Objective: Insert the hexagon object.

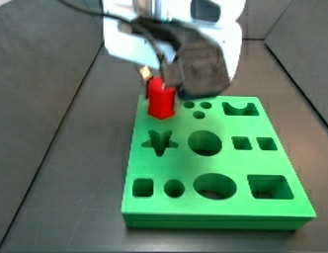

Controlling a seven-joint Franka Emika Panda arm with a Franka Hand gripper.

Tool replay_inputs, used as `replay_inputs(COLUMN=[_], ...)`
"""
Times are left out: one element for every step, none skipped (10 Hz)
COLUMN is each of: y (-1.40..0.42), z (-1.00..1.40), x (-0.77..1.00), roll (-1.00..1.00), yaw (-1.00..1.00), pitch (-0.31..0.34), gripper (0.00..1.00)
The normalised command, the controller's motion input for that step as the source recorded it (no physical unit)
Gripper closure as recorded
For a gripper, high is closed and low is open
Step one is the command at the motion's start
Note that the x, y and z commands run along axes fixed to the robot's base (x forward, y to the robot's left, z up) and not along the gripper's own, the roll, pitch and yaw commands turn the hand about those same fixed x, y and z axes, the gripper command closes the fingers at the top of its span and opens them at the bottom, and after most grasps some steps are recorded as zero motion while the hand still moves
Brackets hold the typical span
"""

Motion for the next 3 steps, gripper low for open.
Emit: replay_inputs(y=[0.0, 0.08, 0.0], z=[-0.74, -0.34, 0.0], x=[0.01, 0.0, 0.0], roll=[-0.08, -0.19, -0.03], yaw=[0.0, 0.0, 0.0], pitch=[-0.251, -0.25, 0.0], gripper=[1.0, 1.0, 1.0])
